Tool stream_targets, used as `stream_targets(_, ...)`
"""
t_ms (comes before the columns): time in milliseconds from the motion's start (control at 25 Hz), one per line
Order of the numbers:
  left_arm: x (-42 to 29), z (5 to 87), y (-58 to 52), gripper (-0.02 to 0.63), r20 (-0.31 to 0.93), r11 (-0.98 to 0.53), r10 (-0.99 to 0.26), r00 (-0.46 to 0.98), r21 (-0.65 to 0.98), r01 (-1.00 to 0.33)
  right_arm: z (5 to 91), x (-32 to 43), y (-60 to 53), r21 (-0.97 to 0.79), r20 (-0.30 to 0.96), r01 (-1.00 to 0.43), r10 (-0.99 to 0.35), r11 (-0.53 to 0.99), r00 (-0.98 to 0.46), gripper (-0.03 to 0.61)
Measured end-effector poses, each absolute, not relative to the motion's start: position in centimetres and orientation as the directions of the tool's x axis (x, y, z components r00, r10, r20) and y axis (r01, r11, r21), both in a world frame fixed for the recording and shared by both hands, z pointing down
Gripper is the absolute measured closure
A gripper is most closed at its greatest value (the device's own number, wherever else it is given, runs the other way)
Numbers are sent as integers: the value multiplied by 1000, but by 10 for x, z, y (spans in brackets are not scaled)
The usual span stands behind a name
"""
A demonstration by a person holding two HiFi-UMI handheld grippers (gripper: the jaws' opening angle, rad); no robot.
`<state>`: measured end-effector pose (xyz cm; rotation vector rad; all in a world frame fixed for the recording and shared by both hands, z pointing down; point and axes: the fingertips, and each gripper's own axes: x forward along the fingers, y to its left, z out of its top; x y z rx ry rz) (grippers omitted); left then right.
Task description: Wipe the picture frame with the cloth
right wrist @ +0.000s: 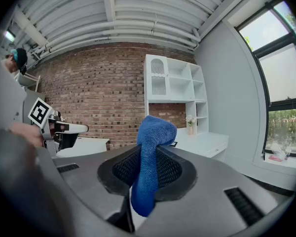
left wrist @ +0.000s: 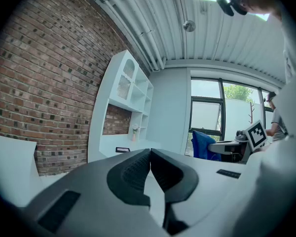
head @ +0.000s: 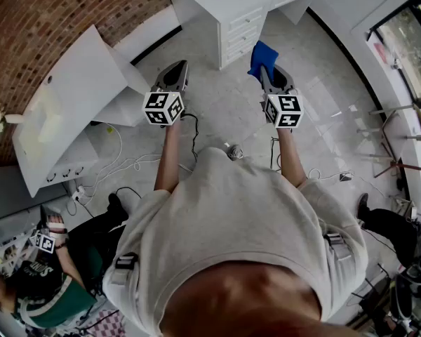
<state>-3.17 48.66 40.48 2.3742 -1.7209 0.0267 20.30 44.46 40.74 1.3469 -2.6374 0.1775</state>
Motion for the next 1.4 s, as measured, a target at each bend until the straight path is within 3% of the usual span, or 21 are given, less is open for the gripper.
stream_targets(480,3,403,450,597,137,-283,-943,302,141,-949,411,229,412,-64,200,-789,-767,611,-610,500)
stream_targets(1400,9,424,424,597,165,-200,-961,223,142,-969,438,227,373,-61,231,-721,-693,690,-683,500)
